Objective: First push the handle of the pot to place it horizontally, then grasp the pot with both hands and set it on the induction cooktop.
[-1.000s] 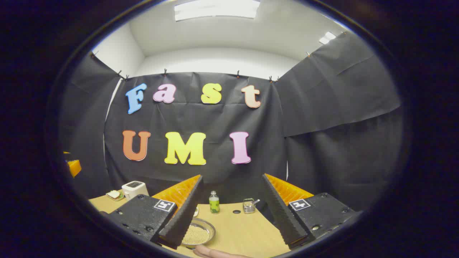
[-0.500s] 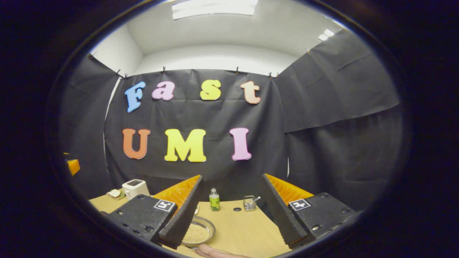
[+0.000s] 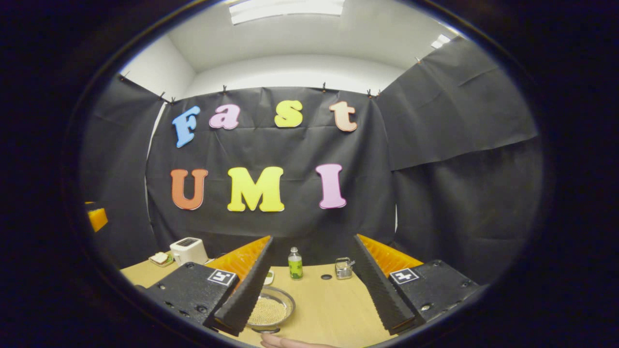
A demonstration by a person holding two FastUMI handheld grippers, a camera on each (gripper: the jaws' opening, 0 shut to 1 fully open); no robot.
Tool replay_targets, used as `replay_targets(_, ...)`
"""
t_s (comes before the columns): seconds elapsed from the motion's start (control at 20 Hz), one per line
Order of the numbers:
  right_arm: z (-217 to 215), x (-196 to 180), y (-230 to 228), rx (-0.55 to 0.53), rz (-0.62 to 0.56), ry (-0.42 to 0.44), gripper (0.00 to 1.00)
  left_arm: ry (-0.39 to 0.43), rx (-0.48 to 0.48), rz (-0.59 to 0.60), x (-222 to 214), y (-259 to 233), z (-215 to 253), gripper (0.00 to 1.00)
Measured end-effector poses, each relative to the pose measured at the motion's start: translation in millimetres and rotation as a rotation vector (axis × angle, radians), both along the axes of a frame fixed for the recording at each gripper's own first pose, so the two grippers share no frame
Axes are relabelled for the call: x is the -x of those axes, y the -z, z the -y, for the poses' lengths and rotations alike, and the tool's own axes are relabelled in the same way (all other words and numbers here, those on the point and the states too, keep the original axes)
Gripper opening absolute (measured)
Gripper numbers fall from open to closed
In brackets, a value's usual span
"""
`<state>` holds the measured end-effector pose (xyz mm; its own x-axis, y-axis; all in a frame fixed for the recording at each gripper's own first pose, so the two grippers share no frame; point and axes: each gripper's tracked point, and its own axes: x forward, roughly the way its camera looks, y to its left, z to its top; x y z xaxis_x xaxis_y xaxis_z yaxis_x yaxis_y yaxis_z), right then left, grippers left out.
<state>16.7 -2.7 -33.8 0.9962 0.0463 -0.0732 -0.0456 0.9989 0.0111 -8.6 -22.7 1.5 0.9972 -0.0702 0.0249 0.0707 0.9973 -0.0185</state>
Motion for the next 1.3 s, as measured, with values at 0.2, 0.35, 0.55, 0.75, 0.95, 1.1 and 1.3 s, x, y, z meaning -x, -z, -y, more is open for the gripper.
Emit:
replay_targets(0.2,-23,-5,26,-0.002,-0.043,-0.073,0.96,0.003,-0.010,-0.014,1,6,5,0.96)
replay_targets(0.35,-44,-8,55,-0.024,-0.101,-0.155,0.93,0.007,-0.021,-0.022,-1,12,8,0.96)
replay_targets(0.55,-62,-8,86,-0.005,-0.143,-0.219,0.44,0.005,-0.033,-0.029,0,17,9,0.96)
replay_targets(0.75,-76,-9,132,-0.011,-0.241,-0.238,0.00,-0.009,-0.034,-0.035,-2,26,8,0.96)
replay_targets(0.95,-90,-4,182,-0.028,-0.336,-0.269,0.01,0.003,-0.043,-0.046,-2,33,13,0.96)
replay_targets(1.1,-107,2,224,-0.006,-0.412,-0.308,0.04,0.003,-0.053,-0.063,-1,42,15,0.96)
replay_targets(1.3,-131,16,277,0.016,-0.529,-0.385,0.04,0.006,-0.073,-0.067,-1,47,15,0.96)
